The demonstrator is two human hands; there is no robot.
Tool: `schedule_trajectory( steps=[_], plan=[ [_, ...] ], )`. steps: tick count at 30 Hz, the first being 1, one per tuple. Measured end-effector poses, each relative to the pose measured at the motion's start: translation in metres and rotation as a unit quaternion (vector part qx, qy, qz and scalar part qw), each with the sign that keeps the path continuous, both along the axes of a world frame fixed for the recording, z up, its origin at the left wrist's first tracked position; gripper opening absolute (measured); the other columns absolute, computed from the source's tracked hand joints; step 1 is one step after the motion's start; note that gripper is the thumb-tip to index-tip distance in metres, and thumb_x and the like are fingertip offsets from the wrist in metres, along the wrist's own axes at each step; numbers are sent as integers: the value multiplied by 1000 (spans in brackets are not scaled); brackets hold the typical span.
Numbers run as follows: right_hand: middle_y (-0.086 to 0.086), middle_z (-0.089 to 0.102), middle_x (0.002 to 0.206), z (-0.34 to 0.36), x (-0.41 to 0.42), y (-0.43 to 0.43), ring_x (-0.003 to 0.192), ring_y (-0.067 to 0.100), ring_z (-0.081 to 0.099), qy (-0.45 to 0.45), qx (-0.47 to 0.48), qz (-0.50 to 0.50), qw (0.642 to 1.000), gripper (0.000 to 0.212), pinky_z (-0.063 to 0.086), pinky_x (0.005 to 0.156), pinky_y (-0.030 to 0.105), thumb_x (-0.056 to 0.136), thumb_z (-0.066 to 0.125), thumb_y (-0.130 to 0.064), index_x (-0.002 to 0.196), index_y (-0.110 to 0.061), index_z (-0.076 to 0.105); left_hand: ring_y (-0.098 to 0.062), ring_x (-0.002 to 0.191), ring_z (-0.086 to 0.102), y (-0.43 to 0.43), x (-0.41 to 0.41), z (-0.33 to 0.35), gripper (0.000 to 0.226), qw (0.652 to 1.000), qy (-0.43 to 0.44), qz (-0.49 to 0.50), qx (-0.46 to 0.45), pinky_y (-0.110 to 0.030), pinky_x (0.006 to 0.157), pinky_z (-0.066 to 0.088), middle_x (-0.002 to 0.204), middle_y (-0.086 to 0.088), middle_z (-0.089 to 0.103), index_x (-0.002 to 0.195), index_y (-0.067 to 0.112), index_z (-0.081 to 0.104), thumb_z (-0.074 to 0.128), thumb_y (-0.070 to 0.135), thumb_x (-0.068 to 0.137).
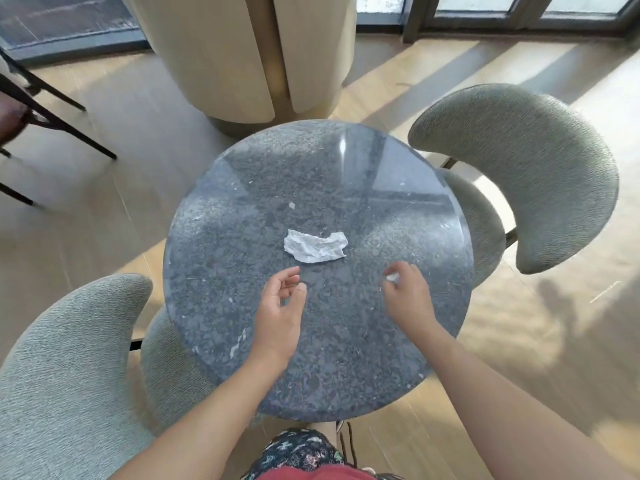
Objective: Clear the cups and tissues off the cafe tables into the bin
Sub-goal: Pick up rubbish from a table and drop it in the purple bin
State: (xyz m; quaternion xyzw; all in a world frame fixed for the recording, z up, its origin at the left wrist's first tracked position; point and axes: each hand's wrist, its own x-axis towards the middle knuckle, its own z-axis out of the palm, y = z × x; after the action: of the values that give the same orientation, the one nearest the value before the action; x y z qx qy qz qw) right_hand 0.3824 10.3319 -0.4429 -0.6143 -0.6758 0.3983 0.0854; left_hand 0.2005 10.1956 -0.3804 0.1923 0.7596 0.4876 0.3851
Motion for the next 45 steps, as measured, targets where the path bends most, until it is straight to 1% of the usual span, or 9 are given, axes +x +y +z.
schedule_trajectory(
  steps=[4,10,13,19,24,31,35,42,45],
  plan=[
    [12,48,72,89,1,8,55,22,36,215,23,-126,968,25,27,50,28,91,49,6,85,-17,55,-11,114,61,-2,7,12,24,1000,1,-14,15,-47,106,51,123,4,62,120,38,62,61,24,102],
    [13,47,72,163,10,-11,59,29,30,413,61,-171,892,27,19,54,51,77,52,4,75,-22,58,-3,115,58,-8,13,25,25,999,21,-11,37,-28,101,51,127,7,58,125,35,59,62,27,101],
    [14,47,71,160,6,-12,62,28,33,409,48,-174,894,17,23,55,51,75,53,1,77,-15,59,-4,119,55,11,7,12,29,998,59,-9,20,-8,87,43,132,8,54,129,32,56,63,29,101],
    [24,39,66,145,4,-15,59,30,29,369,41,-203,906,13,19,55,50,74,52,-2,77,-13,59,-27,138,37,89,-19,-76,61,964,192,-84,-162,-43,112,38,150,-7,38,148,27,44,67,39,93],
    [37,31,65,136,22,-22,54,26,24,320,62,-229,917,14,17,49,40,75,52,-3,75,-16,57,-36,141,26,130,-21,-126,76,903,293,-144,-278,-50,116,30,154,-14,25,152,35,34,67,59,87],
    [13,38,63,118,52,-32,57,22,26,278,70,-276,918,9,19,51,36,73,53,-8,74,-16,57,-34,122,43,138,-13,-143,28,880,361,-201,-235,-44,102,39,133,-11,46,125,22,61,64,27,98],
    [13,36,63,121,52,-33,58,25,24,293,59,-290,909,8,17,53,40,72,53,-8,75,-14,57,-26,101,50,125,-7,-116,30,943,238,-171,-159,-34,81,39,128,-13,51,128,13,58,51,7,100],
    [21,38,62,166,20,-30,59,28,26,371,40,-227,900,18,18,54,45,77,55,-5,75,-22,60,-17,113,57,66,18,-12,56,992,72,-106,13,-26,84,50,138,9,51,134,42,49,46,1,97],
    [7,48,63,183,11,-35,60,23,37,412,18,-190,891,24,26,55,38,84,57,5,79,-18,62,-23,123,58,36,20,22,57,995,54,-58,56,-38,98,52,140,9,54,126,53,53,48,4,97]
  ],
)
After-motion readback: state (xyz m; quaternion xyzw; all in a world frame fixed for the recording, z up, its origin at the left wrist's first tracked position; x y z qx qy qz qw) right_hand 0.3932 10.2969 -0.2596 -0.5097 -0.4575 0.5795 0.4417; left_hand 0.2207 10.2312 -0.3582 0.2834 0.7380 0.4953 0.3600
